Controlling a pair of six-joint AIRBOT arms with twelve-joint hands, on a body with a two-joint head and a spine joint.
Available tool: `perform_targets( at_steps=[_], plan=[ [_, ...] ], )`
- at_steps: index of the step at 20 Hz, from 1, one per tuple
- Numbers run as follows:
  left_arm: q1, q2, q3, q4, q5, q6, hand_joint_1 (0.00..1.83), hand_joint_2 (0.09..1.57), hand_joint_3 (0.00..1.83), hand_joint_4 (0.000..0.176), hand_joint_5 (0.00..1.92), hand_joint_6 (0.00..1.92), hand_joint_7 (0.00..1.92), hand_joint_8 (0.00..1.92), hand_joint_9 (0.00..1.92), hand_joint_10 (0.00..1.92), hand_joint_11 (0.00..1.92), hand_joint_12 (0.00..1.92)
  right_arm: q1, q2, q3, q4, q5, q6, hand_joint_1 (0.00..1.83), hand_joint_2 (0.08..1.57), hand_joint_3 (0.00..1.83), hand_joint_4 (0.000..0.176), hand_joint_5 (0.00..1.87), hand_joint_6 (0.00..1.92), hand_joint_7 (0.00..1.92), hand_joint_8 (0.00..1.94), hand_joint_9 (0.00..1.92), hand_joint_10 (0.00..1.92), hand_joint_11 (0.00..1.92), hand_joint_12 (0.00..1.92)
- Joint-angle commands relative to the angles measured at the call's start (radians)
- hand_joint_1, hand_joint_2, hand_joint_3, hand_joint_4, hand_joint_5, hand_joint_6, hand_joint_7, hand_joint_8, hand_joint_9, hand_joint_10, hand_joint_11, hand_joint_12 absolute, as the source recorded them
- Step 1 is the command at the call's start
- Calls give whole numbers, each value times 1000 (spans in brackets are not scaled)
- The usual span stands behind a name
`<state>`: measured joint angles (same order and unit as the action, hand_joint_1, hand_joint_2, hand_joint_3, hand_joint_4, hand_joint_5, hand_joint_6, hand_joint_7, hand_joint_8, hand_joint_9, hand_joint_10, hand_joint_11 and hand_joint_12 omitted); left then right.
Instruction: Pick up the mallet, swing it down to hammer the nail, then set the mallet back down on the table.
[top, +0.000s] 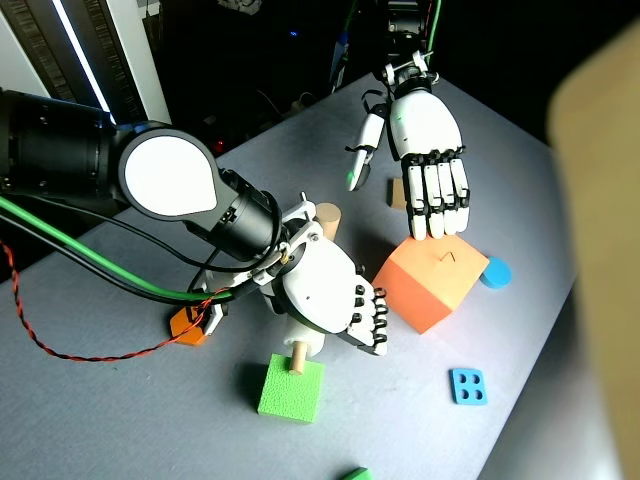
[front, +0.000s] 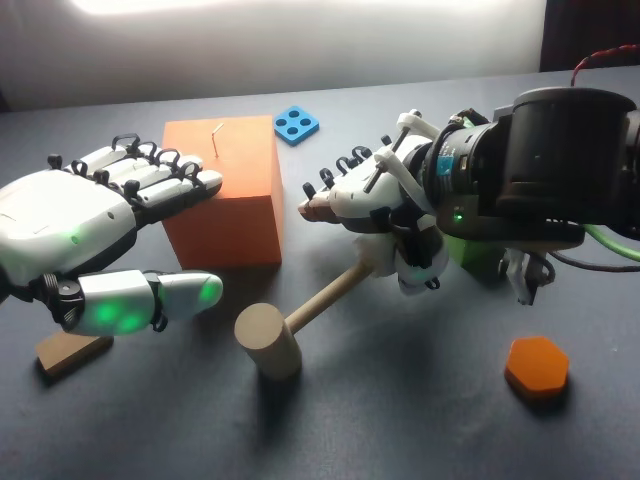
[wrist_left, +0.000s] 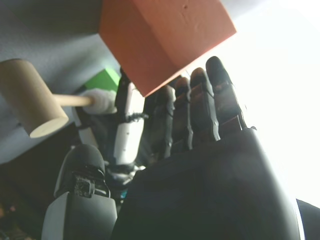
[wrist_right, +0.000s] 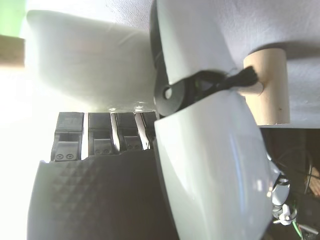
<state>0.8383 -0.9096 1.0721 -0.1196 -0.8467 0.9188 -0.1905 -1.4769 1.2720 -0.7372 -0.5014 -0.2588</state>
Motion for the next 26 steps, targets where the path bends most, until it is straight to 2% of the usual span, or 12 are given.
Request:
perform_targets(
  at_steps=[1,5,8,11,17,20,21,22,23,24,25,26],
  plan=[
    [-5,1,8,-16,-124,0,5,1229,0,0,201,9,144,7,123,7,0,417,-1,-3,8,-35,49,6,1418,990,23,0,0,0,0,0,0,0,0,0],
    [-5,-8,19,-18,-124,0,0,1228,0,0,136,1,79,1,65,0,0,270,-20,-20,32,-35,55,9,1412,983,14,0,0,0,0,0,0,0,0,0],
    [-5,-22,27,-22,-124,0,0,1232,0,0,150,2,93,3,75,4,0,293,-25,-24,34,-35,58,9,1419,982,12,0,0,0,0,0,0,0,0,0],
    [-5,-35,33,-25,-124,0,0,1238,1,0,122,1,58,2,40,1,0,207,-25,-25,34,-35,58,9,1412,984,11,0,0,0,0,0,0,0,0,0],
    [6,-41,32,-28,-118,-3,0,1231,0,0,144,3,78,1,61,4,0,259,-27,-24,35,-36,58,8,1419,1009,17,0,9,3,7,3,0,0,40,21],
    [12,-41,30,-28,-110,-9,0,1223,0,0,137,0,69,1,52,1,0,249,-28,-23,35,-36,58,6,1364,1003,0,0,193,29,236,32,203,53,0,738],
    [12,-41,28,-28,-107,-11,0,1224,0,0,120,2,51,2,34,2,0,191,-27,-23,35,-36,58,6,1335,1024,0,0,273,42,337,48,307,84,0,1076],
    [13,-41,27,-28,-104,-13,0,1227,0,0,120,2,49,2,30,1,0,166,-27,-23,35,-36,58,6,1356,1023,0,0,361,59,428,63,409,120,9,1274],
    [15,-40,26,-28,-104,-14,0,1226,0,0,105,0,43,0,26,0,0,148,-27,-23,35,-36,58,5,1370,1039,5,0,470,100,554,113,531,177,85,1343],
    [16,-40,24,-28,-104,-16,0,1230,1,0,103,0,44,1,26,0,0,118,-28,-23,34,-36,59,4,1388,1057,1,0,541,229,596,325,531,586,188,1432],
    [16,-40,24,-28,-104,-17,0,1229,0,0,98,0,42,0,21,0,0,110,-29,-23,34,-36,60,1,1350,1065,1,0,475,689,418,1003,416,1202,273,1659],
    [16,-40,24,-28,-104,-18,0,1226,0,0,104,1,45,1,28,2,0,140,-29,-23,34,-36,62,-2,1345,1065,0,0,377,1043,331,1389,408,1505,379,1765]
  ],
)
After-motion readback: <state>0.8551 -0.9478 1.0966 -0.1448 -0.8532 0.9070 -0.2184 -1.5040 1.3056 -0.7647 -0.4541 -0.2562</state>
